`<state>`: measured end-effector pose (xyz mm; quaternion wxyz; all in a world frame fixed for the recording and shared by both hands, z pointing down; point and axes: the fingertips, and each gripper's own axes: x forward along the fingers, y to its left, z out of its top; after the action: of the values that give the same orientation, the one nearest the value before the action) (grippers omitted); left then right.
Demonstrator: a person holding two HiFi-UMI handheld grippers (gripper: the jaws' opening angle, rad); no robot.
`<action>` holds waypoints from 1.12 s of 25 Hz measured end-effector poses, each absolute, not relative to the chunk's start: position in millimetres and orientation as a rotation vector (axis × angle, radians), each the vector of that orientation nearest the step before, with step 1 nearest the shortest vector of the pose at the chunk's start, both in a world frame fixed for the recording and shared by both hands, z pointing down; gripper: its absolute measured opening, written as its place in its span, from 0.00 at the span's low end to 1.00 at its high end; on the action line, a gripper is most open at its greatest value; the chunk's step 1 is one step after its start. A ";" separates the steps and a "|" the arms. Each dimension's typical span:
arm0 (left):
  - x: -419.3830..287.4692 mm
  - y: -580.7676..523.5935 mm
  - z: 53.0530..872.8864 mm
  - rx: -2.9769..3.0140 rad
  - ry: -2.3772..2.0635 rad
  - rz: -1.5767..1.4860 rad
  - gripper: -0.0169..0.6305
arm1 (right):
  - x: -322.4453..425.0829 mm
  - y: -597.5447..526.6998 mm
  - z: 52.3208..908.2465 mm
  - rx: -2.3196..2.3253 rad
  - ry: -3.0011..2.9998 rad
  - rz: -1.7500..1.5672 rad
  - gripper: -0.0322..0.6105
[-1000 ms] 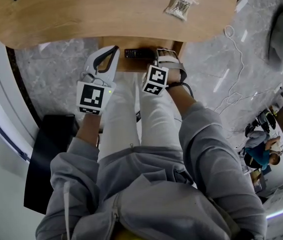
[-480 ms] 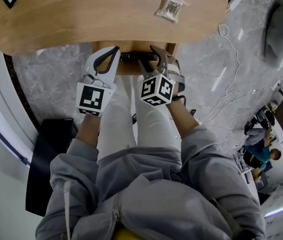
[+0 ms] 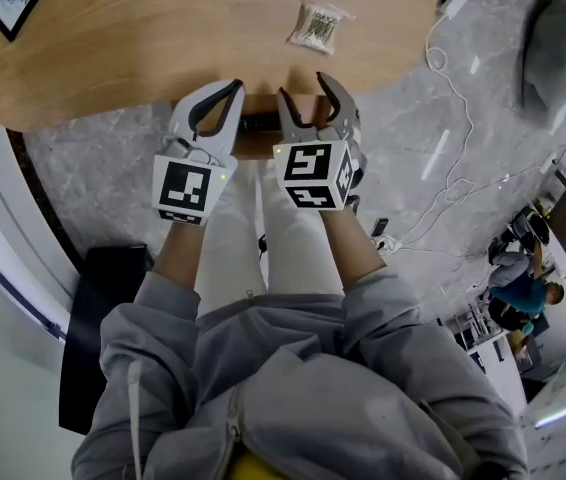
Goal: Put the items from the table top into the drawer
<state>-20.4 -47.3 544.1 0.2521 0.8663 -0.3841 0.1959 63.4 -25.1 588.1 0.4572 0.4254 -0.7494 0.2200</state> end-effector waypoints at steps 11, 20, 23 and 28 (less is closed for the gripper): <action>0.9 -114.8 544.0 2.375 -1.026 0.546 0.03 | 94.2 -102.3 598.8 1.284 -1.755 0.807 0.50; 5.6 -146.6 549.8 2.377 -1.005 0.554 0.03 | 104.8 -122.3 637.5 1.346 -1.598 1.042 0.56; 2.3 -149.1 548.8 2.375 -1.008 0.558 0.03 | 104.7 -127.7 642.2 1.357 -1.575 1.061 0.56; -2.0 -146.7 550.8 2.363 -1.021 0.555 0.03 | 103.5 -133.5 648.6 1.346 -1.543 1.019 0.52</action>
<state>-2.0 -146.7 550.8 0.2513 0.8686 -0.3751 0.2040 103.5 -133.5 648.6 0.4142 0.5355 -0.6141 0.4056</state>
